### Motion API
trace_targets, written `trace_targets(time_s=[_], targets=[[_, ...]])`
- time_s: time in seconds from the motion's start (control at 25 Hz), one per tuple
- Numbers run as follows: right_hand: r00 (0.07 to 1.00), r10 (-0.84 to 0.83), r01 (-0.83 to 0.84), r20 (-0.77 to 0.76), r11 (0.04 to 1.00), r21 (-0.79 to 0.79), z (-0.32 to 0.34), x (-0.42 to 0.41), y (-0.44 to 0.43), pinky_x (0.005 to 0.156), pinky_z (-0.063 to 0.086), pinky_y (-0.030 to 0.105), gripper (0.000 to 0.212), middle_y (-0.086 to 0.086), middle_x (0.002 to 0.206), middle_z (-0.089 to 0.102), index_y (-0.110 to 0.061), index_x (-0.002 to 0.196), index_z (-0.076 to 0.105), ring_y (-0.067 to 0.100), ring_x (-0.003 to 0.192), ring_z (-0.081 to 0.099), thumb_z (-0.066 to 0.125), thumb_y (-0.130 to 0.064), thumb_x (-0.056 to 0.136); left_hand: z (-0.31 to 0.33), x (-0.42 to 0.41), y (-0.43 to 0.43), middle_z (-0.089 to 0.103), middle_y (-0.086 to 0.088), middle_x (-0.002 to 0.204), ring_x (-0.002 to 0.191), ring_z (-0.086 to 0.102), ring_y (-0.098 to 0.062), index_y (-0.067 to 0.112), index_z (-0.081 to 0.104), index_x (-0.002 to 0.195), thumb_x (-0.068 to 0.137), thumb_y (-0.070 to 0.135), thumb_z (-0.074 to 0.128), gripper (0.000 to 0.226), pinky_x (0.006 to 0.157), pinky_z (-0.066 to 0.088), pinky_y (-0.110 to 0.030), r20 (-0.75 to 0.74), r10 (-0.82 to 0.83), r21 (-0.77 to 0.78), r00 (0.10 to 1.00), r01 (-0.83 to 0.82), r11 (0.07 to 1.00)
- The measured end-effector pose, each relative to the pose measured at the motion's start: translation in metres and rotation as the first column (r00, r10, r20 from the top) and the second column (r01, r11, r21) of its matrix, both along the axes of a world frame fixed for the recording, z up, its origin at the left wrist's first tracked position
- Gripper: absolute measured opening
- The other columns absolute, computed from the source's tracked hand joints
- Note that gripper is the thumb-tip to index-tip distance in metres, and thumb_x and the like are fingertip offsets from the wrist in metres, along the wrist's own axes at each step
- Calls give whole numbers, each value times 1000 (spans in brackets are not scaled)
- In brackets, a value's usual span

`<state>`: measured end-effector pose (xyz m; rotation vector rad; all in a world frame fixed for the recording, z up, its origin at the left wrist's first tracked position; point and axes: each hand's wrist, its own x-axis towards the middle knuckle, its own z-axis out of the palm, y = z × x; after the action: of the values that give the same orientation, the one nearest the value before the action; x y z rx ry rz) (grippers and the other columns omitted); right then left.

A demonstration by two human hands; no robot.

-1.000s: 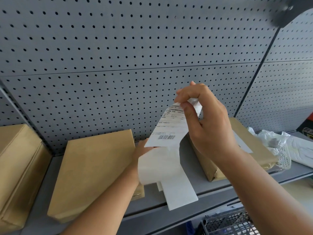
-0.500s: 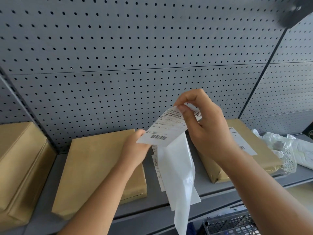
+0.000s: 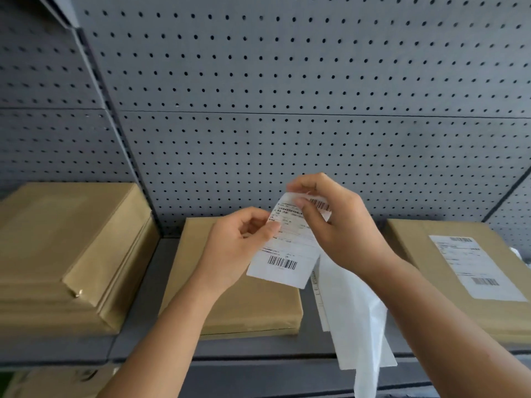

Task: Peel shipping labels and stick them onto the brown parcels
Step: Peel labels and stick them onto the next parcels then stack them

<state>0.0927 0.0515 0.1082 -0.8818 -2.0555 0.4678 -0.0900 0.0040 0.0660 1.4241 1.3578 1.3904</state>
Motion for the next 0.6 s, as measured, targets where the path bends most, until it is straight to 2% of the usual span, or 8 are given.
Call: trace_targets(time_s=[0.08,0.16,0.24,0.32,0.36,0.44,0.52,0.6], targets=[[999,-26,26,26,1000,8,-4,-10,6,92,41,7,32,-16,126,59,-25,131,57,-4,118,52,60,-18,99,-6,-16,-2,80,1,94,89,76,-17,14,76,99,92,18,72,8,79,63,-39,43,73,-21,996,-72,997],[997,-67,60,-28,979,-193,-12,-20,13,91,40,7,39,-20,131,55,-32,136,51,-8,118,51,60,-29,98,-13,-34,-3,81,4,95,88,76,-12,17,76,98,93,19,72,8,76,60,-33,84,157,-67,984,-152,986],[982,-81,-27,-169,831,-556,-26,-33,15,86,51,16,33,-14,125,64,-30,130,54,-4,105,64,61,-34,98,-20,-52,-3,81,2,95,88,77,-15,16,77,99,93,19,71,9,75,57,-32,134,228,-129,964,-211,969],[963,-85,-146,-256,632,-761,-46,-46,14,85,60,30,28,-2,112,74,-18,125,60,14,95,73,59,-30,100,-26,-65,-4,81,1,95,90,77,-17,16,78,100,94,19,71,10,79,57,-38,160,266,-188,951,-235,954],[960,-78,-176,-270,582,-794,-55,-51,13,86,61,35,26,1,108,76,-14,123,62,21,96,74,58,-26,101,-30,-70,-4,81,1,96,91,77,-18,16,79,99,94,19,70,10,81,59,-41,157,271,-212,950,-235,949],[951,-74,-214,-302,550,-808,-69,-64,9,87,61,41,19,3,104,78,-10,116,66,25,96,75,57,-17,101,-37,-80,-5,81,1,96,93,77,-18,17,79,99,95,19,69,11,87,60,-47,133,263,-253,956,-223,941],[950,-104,-190,-294,553,-811,-80,-73,9,85,62,42,15,5,98,79,-10,111,67,23,93,76,58,-10,100,-45,-85,-4,81,3,97,93,77,-16,19,78,101,96,19,68,11,88,61,-47,78,247,-281,966,-216,935],[970,-136,-87,-204,584,-807,-88,-79,11,82,62,42,12,9,93,78,-14,109,66,22,88,76,60,-9,98,-54,-90,-1,80,6,96,91,76,-11,21,78,103,96,18,68,13,85,63,-43,-41,252,-280,967,-253,926]])
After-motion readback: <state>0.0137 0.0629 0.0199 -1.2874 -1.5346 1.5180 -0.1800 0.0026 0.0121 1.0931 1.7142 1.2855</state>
